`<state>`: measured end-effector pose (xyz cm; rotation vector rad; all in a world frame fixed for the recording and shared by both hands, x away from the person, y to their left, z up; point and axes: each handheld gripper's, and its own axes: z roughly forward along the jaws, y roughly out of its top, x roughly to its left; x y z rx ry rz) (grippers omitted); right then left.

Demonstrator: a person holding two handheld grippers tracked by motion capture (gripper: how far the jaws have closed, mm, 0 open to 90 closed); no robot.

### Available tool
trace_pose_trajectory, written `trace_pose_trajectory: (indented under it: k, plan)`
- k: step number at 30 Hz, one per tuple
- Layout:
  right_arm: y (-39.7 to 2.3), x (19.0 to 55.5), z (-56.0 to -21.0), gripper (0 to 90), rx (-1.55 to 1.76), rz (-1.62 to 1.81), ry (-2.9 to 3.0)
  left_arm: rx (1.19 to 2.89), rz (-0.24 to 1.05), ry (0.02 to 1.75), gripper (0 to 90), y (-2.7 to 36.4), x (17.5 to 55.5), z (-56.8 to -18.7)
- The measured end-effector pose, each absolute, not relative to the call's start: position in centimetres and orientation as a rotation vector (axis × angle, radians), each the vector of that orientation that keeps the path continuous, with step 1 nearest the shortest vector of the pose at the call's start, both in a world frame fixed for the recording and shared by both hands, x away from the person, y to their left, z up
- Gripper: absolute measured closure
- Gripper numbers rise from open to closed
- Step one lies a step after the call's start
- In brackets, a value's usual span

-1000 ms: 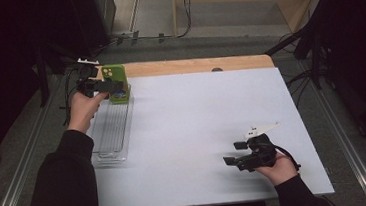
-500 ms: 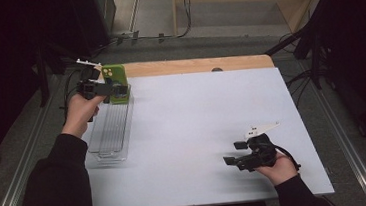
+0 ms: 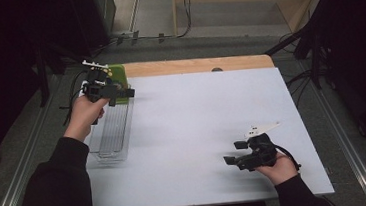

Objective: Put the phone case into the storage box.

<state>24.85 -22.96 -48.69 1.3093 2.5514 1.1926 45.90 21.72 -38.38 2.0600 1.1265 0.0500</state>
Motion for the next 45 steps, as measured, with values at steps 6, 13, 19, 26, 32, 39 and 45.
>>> trace_pose_trajectory:
  k: [6, 13, 19, 26, 32, 39, 45]
  plan:
    - [-23.0, 24.9, -48.7, 23.6, 1.309, 1.194, 2.552, 2.072, 0.026, 1.081, 6.8, 20.9, 45.3, -38.2]
    - [-23.0, 24.9, -48.7, 23.6, 1.312, 1.195, 2.55, 2.074, -0.003, 1.024, 6.8, 19.7, 44.3, -38.3]
    - [-23.1, 24.9, -48.7, 23.6, 1.319, 1.197, 2.548, 2.072, -0.03, 0.979, 6.8, 19.0, 43.5, -38.3]
    - [-23.1, 25.0, -48.8, 23.6, 1.322, 1.2, 2.556, 2.06, -0.078, 0.944, 6.8, 18.3, 42.6, -38.8]
    - [-23.1, 25.0, -48.8, 23.6, 1.323, 1.203, 2.555, 2.066, -0.09, 0.914, 6.8, 17.8, 41.5, -39.3]
    - [-23.1, 25.0, -48.8, 23.6, 1.327, 1.202, 2.552, 2.075, -0.111, 0.921, 6.8, 17.7, 40.8, -40.3]
    - [-23.0, 25.1, -49.0, 23.6, 1.33, 1.2, 2.562, 2.045, -0.118, 0.914, 9.7, 17.7, 39.6, -40.6]
